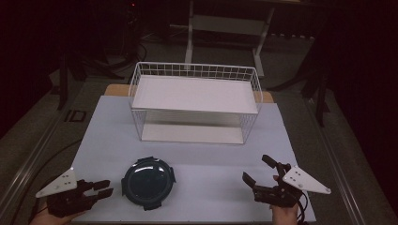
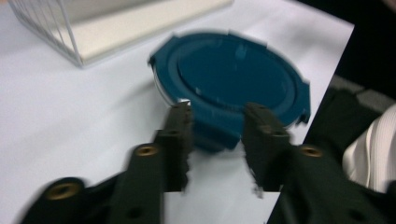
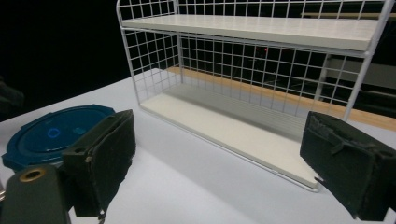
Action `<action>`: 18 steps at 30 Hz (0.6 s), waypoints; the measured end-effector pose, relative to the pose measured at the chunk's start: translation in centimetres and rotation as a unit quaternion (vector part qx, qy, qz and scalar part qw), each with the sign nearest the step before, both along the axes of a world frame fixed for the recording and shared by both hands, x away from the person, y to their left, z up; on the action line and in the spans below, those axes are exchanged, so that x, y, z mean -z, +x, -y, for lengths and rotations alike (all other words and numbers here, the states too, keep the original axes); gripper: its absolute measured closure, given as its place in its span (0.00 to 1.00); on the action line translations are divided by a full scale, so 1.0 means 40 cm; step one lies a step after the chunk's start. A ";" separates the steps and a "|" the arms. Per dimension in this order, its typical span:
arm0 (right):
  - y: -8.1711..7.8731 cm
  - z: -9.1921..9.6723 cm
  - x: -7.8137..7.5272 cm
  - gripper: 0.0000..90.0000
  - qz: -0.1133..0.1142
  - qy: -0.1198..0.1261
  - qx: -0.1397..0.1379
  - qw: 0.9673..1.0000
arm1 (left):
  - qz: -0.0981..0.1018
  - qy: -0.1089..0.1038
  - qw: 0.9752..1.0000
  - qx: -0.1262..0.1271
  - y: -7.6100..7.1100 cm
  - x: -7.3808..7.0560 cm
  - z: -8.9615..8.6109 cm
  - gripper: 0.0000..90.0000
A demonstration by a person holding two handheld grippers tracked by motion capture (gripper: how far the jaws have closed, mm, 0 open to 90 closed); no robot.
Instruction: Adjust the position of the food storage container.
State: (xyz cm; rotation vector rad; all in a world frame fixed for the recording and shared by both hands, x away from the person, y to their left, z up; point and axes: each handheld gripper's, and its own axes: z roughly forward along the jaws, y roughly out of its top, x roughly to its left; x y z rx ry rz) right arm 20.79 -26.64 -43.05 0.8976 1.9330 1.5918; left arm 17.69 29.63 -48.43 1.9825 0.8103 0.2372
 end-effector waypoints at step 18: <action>0.005 0.003 0.009 0.11 -0.013 0.007 -0.007 1.000 | -0.040 0.074 0.996 0.014 0.041 0.045 0.058 1.00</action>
